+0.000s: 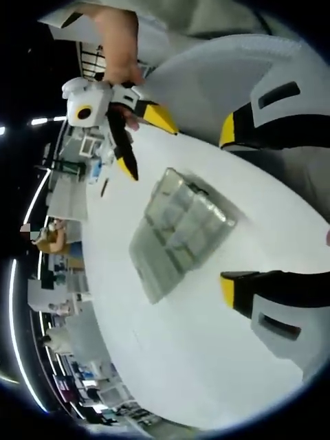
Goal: Insert the divider into the dual guide fixture by aligning both edges with the guide slots and pushing it downward to the bottom, including one-sided entry, uneven engagement, binding, and posture correction.
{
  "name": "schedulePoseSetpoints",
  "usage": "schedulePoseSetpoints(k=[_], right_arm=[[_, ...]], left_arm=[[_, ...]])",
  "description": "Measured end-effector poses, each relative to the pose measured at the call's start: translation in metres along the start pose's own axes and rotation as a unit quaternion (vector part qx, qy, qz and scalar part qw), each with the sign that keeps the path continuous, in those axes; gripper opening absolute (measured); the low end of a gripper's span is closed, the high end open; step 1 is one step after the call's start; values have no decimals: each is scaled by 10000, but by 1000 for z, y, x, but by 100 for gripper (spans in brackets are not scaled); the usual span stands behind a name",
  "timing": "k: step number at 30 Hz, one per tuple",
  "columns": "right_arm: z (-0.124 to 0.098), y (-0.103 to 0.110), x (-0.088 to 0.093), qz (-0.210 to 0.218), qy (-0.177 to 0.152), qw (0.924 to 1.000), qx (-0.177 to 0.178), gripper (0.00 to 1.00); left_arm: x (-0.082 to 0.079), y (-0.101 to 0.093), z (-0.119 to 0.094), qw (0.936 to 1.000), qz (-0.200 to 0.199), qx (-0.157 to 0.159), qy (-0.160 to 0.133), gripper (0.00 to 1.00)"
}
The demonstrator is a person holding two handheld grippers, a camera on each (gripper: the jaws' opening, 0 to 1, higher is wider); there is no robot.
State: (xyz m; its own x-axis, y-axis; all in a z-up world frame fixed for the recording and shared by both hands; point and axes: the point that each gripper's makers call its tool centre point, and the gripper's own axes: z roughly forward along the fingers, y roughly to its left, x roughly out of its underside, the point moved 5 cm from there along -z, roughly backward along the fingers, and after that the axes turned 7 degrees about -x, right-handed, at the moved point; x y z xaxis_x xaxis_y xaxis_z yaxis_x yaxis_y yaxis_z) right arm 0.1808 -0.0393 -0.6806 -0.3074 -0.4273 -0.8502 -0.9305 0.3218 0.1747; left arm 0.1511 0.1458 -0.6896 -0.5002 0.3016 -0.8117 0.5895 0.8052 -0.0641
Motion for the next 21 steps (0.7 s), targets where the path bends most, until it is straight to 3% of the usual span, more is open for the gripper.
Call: schedulePoseSetpoints(k=[21], right_arm=[[6, -2, 2, 1, 234, 9997, -73, 65]], left_arm=[[10, 27, -10, 9997, 126, -74, 194, 70]])
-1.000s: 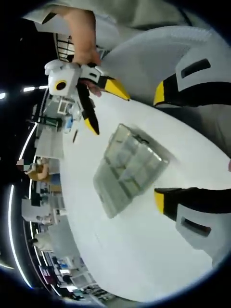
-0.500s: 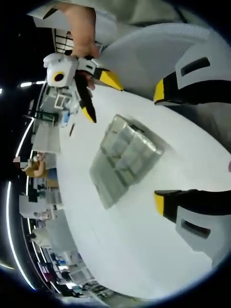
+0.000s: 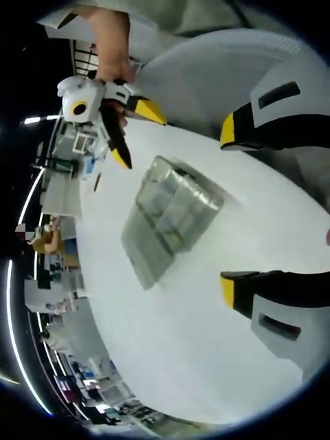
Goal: Insert the divider into the dual guide fixture by aligning both edges with the guide slots and pushing it downward to the bottom, including one-sided entry, uneven engagement, binding, and posture correction.
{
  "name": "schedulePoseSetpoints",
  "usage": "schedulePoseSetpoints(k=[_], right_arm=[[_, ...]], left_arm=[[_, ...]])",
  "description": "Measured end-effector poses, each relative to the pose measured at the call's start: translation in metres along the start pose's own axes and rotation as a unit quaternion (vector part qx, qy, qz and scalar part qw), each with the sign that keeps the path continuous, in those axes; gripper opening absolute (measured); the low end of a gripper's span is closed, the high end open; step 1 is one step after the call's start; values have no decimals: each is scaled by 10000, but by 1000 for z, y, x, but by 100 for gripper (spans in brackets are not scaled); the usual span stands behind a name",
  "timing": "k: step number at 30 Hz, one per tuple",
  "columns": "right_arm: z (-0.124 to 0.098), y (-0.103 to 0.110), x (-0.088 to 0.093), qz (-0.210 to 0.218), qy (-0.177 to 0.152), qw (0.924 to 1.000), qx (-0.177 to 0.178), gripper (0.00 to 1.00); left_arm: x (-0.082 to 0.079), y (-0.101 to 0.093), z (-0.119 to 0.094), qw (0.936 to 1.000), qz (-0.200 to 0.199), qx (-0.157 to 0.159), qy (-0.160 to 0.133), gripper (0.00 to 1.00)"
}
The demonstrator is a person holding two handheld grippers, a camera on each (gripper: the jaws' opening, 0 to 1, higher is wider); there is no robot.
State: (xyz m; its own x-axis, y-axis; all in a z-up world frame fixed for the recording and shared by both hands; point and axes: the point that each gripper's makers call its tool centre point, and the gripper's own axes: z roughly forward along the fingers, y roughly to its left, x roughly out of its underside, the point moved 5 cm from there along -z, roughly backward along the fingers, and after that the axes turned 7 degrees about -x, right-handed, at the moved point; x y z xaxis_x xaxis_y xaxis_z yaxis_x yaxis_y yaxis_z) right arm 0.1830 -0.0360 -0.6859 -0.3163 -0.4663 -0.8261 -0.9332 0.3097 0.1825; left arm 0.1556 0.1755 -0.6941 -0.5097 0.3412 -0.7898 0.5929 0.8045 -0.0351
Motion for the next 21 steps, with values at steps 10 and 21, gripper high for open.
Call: schedulePoseSetpoints(k=[10, 21], right_arm=[[1, 1, -1, -76, 46, 10000, -30, 64], [2, 1, -4, -139, 74, 9998, -79, 64]], left_arm=[[3, 12, -1, 9998, 202, 76, 56, 68], [12, 31, -1, 9987, 450, 87, 229, 66]])
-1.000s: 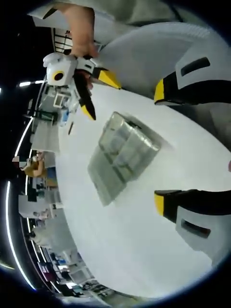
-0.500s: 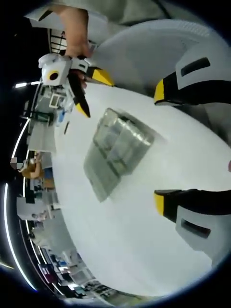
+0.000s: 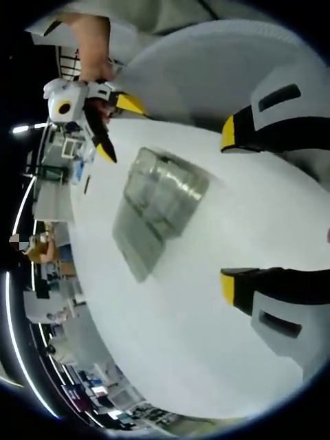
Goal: Insert the divider into the dual guide fixture by aligning both edges with the guide slots and pushing it downward to the bottom, including one-sided entry, uneven engagement, binding, and posture correction.
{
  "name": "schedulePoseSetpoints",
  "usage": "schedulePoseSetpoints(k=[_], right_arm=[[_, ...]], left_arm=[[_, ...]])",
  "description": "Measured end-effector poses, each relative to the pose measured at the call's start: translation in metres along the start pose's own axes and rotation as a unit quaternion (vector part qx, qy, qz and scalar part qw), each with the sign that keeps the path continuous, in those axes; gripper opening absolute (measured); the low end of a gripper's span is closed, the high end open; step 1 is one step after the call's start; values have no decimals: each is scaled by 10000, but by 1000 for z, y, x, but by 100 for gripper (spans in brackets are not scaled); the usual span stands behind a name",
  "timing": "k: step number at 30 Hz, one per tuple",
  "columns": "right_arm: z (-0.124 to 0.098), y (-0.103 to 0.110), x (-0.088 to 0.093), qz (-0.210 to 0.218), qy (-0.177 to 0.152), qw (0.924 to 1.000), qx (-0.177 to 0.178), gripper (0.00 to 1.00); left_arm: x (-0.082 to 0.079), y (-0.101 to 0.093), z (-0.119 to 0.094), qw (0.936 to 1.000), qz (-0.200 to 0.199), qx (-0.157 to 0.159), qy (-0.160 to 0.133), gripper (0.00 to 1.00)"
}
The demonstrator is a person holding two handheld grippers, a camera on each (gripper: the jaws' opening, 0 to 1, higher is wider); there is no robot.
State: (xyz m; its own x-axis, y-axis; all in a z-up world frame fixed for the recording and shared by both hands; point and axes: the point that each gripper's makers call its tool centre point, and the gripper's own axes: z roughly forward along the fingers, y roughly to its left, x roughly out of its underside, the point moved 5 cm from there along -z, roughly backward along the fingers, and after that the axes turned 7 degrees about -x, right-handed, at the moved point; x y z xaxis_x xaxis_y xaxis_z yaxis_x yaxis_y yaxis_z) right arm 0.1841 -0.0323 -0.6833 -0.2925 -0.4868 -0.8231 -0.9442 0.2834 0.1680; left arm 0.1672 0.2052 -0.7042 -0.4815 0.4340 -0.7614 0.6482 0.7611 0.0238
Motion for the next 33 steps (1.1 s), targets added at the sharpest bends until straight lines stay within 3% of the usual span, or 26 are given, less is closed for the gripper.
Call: schedulePoseSetpoints(k=[21, 27, 33], right_arm=[[1, 0, 1, 9, 27, 10000, -51, 63], [0, 0, 1, 13, 37, 10000, -54, 63], [0, -1, 1, 19, 29, 10000, -50, 62]], left_arm=[[41, 53, -9, 9967, 515, -65, 625, 58], [54, 61, -6, 9919, 844, 26, 945, 56], [55, 66, -3, 9869, 1168, 147, 1099, 54]])
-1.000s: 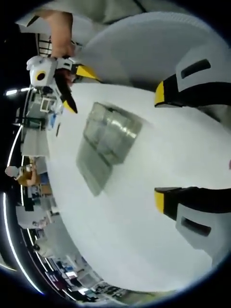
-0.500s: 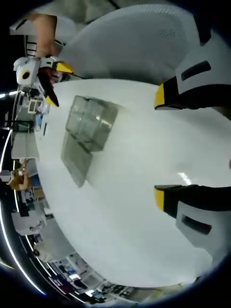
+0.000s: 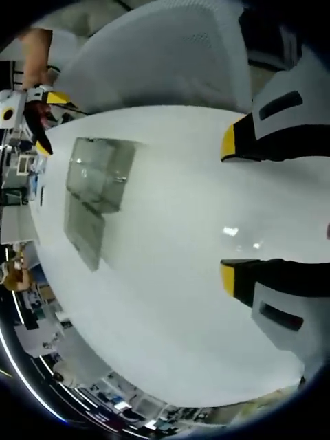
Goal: Insert the divider into the dual guide fixture by aligning both edges with the guide slots and pushing it downward to the bottom, including one-sided entry, uneven engagement, binding, and posture correction.
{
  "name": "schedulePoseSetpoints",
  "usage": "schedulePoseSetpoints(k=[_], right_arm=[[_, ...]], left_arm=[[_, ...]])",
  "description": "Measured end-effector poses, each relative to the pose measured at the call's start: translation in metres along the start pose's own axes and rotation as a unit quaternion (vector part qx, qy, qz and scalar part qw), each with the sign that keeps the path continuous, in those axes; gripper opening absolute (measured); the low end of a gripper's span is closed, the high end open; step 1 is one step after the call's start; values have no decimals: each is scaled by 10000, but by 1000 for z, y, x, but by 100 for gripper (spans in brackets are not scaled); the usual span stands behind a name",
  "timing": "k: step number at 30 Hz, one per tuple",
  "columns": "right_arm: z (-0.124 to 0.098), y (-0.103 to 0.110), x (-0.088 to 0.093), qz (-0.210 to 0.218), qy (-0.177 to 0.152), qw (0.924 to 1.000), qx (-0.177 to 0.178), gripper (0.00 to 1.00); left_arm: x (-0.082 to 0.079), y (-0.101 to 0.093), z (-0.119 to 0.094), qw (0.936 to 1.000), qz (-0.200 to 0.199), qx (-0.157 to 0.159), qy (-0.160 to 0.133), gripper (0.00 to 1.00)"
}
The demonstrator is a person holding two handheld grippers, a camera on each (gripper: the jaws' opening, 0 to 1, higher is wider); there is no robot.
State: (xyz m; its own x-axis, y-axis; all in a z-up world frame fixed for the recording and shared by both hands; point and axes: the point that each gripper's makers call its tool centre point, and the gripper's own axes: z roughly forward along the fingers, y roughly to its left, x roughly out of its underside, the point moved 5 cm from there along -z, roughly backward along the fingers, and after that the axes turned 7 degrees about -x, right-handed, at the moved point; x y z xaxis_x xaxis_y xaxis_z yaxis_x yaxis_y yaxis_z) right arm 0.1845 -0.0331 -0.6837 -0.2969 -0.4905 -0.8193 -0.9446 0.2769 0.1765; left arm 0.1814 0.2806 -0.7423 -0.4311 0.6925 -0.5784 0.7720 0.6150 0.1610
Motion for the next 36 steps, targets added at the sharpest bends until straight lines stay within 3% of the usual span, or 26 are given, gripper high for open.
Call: schedulePoseSetpoints(k=[12, 27, 36], right_arm=[[-1, -2, 0, 9, 2, 10000, 0, 62], [-1, -4, 0, 9, -2, 10000, -2, 62], [0, -4, -1, 12, 15, 10000, -2, 61]], left_arm=[[8, 13, 12, 9985, 349, 242, 338, 47], [15, 13, 19, 9934, 767, 522, 680, 45], [18, 13, 24, 9920, 810, 617, 746, 43]])
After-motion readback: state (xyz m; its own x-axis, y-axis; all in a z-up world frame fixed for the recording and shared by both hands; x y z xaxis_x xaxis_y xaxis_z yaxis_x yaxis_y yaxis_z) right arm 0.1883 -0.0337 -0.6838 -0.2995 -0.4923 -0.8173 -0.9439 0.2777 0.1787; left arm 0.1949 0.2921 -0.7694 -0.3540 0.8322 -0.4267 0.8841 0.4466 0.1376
